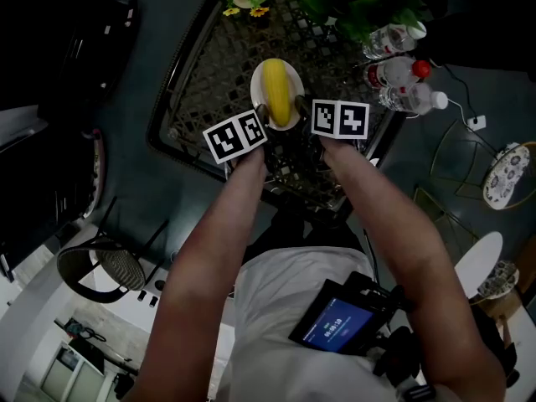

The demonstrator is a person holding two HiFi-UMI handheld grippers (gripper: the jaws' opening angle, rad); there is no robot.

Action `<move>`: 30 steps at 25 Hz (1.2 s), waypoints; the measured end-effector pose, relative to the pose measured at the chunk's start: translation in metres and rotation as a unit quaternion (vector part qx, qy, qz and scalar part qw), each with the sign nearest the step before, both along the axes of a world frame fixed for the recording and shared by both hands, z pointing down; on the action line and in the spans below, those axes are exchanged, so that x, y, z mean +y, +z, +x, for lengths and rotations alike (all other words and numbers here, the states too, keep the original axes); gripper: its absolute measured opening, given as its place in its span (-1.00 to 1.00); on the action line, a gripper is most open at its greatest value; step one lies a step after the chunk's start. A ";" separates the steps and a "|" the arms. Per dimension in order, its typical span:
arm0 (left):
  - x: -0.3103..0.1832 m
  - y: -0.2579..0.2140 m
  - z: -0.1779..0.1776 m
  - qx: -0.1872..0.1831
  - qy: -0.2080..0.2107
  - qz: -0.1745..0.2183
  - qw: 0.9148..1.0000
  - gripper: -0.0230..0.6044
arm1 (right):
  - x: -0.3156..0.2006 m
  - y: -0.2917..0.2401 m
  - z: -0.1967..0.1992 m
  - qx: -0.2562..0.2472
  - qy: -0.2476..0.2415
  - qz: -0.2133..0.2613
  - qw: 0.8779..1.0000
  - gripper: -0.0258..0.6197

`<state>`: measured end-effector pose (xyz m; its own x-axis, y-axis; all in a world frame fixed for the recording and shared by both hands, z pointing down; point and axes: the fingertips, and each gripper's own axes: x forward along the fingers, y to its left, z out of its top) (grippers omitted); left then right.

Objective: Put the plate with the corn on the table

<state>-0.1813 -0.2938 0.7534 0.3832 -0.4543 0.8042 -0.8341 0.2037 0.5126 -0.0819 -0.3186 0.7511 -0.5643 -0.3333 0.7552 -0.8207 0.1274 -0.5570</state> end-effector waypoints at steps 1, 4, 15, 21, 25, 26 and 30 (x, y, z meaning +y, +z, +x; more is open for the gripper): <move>0.000 0.000 0.001 0.001 0.001 -0.001 1.000 -0.76 | -0.001 0.000 0.000 0.005 -0.002 0.002 1.000 -0.79; -0.001 0.000 0.000 0.001 0.002 -0.001 1.000 -0.76 | -0.002 0.001 -0.002 0.004 -0.005 0.008 1.000 -0.79; 0.000 -0.007 -0.011 -0.006 0.007 0.029 1.000 -0.70 | -0.008 -0.003 0.011 -0.005 0.023 0.033 0.999 -0.64; 0.004 -0.022 -0.032 -0.007 0.000 0.066 0.998 -0.68 | -0.007 -0.014 0.020 0.002 0.010 0.063 0.998 -0.64; 0.028 -0.031 -0.049 -0.013 0.001 0.081 0.997 -0.68 | -0.001 -0.029 0.026 -0.002 -0.009 0.083 0.996 -0.65; 0.035 -0.033 -0.053 -0.014 -0.003 0.084 0.996 -0.68 | 0.002 -0.033 0.028 -0.004 -0.013 0.088 0.996 -0.65; 0.055 -0.043 -0.060 -0.019 -0.010 0.102 0.995 -0.68 | 0.016 -0.045 0.036 -0.014 -0.023 0.101 0.994 -0.90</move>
<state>-0.2417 -0.2392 0.7102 0.3443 -0.6162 0.7084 -0.8504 0.1150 0.5134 -0.0454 -0.3022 0.7063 -0.6028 -0.4500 0.6588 -0.7956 0.2769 -0.5388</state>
